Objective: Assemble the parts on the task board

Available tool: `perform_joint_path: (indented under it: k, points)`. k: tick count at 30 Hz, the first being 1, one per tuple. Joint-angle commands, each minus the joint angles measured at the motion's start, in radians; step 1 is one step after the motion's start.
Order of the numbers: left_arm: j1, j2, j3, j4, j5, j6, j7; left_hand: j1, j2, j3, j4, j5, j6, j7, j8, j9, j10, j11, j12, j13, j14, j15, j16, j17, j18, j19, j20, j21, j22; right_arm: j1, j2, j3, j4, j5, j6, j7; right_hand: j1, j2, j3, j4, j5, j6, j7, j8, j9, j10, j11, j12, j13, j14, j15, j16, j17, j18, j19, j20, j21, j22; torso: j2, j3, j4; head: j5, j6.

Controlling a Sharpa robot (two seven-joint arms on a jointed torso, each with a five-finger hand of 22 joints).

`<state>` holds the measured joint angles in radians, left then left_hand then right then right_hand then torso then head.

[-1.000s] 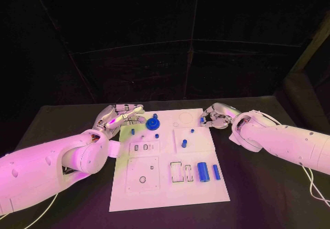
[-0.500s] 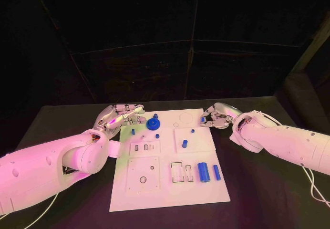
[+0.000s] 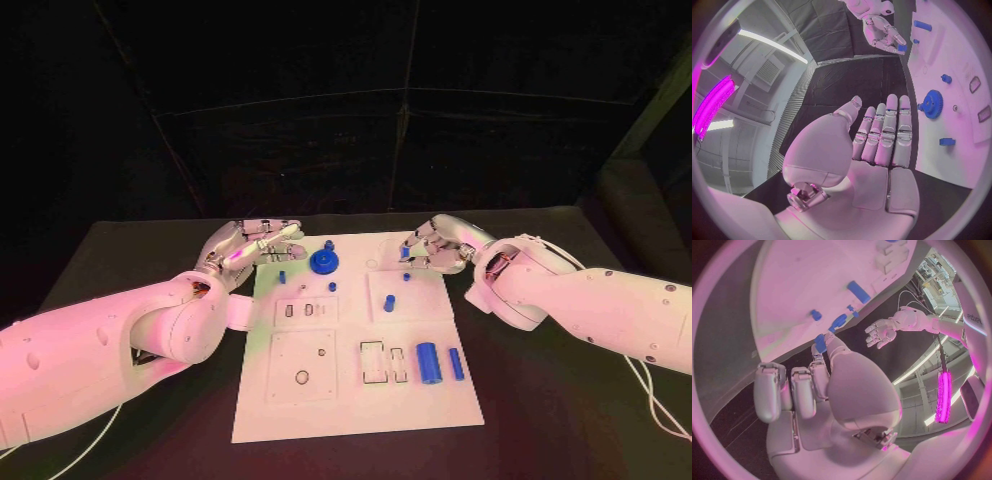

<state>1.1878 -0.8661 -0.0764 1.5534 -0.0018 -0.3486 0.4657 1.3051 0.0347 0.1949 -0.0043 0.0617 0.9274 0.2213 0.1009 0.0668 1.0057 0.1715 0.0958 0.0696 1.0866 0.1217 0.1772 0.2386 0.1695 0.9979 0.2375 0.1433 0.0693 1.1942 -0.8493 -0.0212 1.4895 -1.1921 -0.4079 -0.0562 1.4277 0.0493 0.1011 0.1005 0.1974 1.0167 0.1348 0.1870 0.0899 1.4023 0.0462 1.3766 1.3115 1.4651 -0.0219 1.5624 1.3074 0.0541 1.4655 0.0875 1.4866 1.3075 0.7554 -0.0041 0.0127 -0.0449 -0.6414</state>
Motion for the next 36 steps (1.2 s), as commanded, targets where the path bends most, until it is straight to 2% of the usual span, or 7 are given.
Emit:
perform_joint_path:
  k: [1,9,17,20,26,31,36]
  points:
    - [0.002,-0.001,0.001,0.001,0.004,0.006,0.006,0.007,0.001,0.001,-0.007,0.001,0.003,0.003,-0.004,0.0,0.006,0.003,-0.003,0.0,-0.003,0.004,-0.003,0.001,0.014,0.006,-0.002,-0.005,-0.001,0.009,0.017,0.001,0.049,-0.026,-0.009,-0.117,0.001,0.011,0.008,0.0,0.008,0.0,-0.008,0.004,-0.002,-0.002,-0.002,-0.004,0.05,0.101,-0.005,-0.001,0.244,-0.011,0.006,-0.007,-0.004,0.054,-0.006,-0.0055,0.0037,0.004,-0.004]
    - [0.005,0.002,0.001,-0.009,0.006,0.002,0.008,0.007,0.001,0.002,-0.007,0.001,0.003,0.003,-0.004,0.0,0.006,0.003,-0.003,0.0,-0.003,0.004,-0.004,0.001,0.014,0.007,-0.002,-0.006,-0.001,0.014,0.123,0.0,0.064,-0.106,0.013,-0.188,-0.001,0.008,0.013,-0.002,0.023,-0.001,-0.008,0.005,-0.002,-0.001,-0.002,-0.003,0.051,0.101,-0.005,-0.001,0.245,-0.011,0.006,-0.007,-0.004,0.054,-0.012,-0.0126,0.0107,0.026,-0.022]
    - [0.014,0.009,0.001,-0.019,0.022,-0.005,0.012,0.008,0.002,0.003,-0.008,0.001,0.004,0.002,-0.004,0.0,0.007,0.002,-0.004,0.0,-0.003,0.004,-0.004,0.002,0.014,0.007,-0.002,-0.006,-0.001,0.002,0.224,-0.001,0.032,-0.211,0.022,-0.216,-0.006,-0.001,0.011,-0.002,0.024,-0.004,-0.007,0.003,-0.003,0.0,-0.001,-0.003,0.051,0.101,-0.005,0.0,0.246,-0.011,0.007,-0.007,-0.003,0.056,-0.01,-0.0127,0.0151,0.06,-0.031]
    - [0.016,0.01,0.001,-0.022,0.045,-0.012,0.015,0.01,0.002,0.004,-0.01,0.001,0.003,0.002,-0.005,0.0,0.007,0.002,-0.004,0.0,-0.003,0.004,-0.005,0.003,0.014,0.007,-0.002,-0.007,-0.001,-0.009,0.253,-0.001,0.021,-0.241,0.032,-0.218,-0.007,-0.002,0.012,-0.002,0.024,-0.006,-0.006,0.002,-0.003,0.0,-0.001,-0.004,0.051,0.101,-0.005,0.0,0.246,-0.011,0.007,-0.007,-0.003,0.056,-0.009,-0.0112,0.0106,0.076,-0.031]
    - [0.018,0.013,0.001,-0.025,0.062,-0.014,0.017,0.012,0.002,0.006,-0.013,0.001,0.004,0.001,-0.005,0.0,0.007,0.002,-0.005,0.0,-0.004,0.004,-0.006,0.003,0.014,0.007,-0.002,-0.008,-0.001,-0.02,0.281,-0.033,0.017,-0.281,0.056,-0.237,-0.008,-0.003,0.014,-0.002,0.025,-0.012,-0.004,-0.002,-0.005,-0.002,0.0,-0.006,0.049,0.102,-0.004,0.0,0.246,-0.011,0.007,-0.006,-0.004,0.055,-0.009,-0.0113,0.013,0.082,-0.042]
    - [0.018,0.016,0.001,-0.027,0.065,-0.012,0.018,0.012,0.002,0.006,-0.013,0.001,0.004,0.001,-0.005,0.0,0.007,0.002,-0.005,0.0,-0.004,0.004,-0.006,0.003,0.014,0.007,-0.002,-0.008,-0.001,-0.025,0.297,-0.041,0.014,-0.303,0.064,-0.256,-0.008,-0.003,0.014,-0.002,0.025,-0.012,-0.004,-0.002,-0.005,-0.002,0.0,-0.006,0.049,0.102,-0.004,0.0,0.246,-0.011,0.007,-0.006,-0.004,0.055,-0.01,-0.0085,0.0096,0.097,-0.05]
    - [0.018,0.019,0.001,-0.028,0.066,-0.011,0.018,0.012,0.002,0.006,-0.013,0.001,0.004,0.001,-0.005,0.0,0.007,0.002,-0.005,0.0,-0.004,0.004,-0.006,0.003,0.014,0.007,-0.002,-0.008,-0.001,-0.031,0.314,-0.044,0.005,-0.326,0.078,-0.271,-0.008,-0.003,0.015,-0.002,0.024,-0.013,-0.003,-0.002,-0.005,-0.002,0.001,-0.006,0.049,0.102,-0.003,0.0,0.246,-0.011,0.007,-0.006,-0.003,0.055,-0.01,-0.0103,0.012,0.099,-0.055]
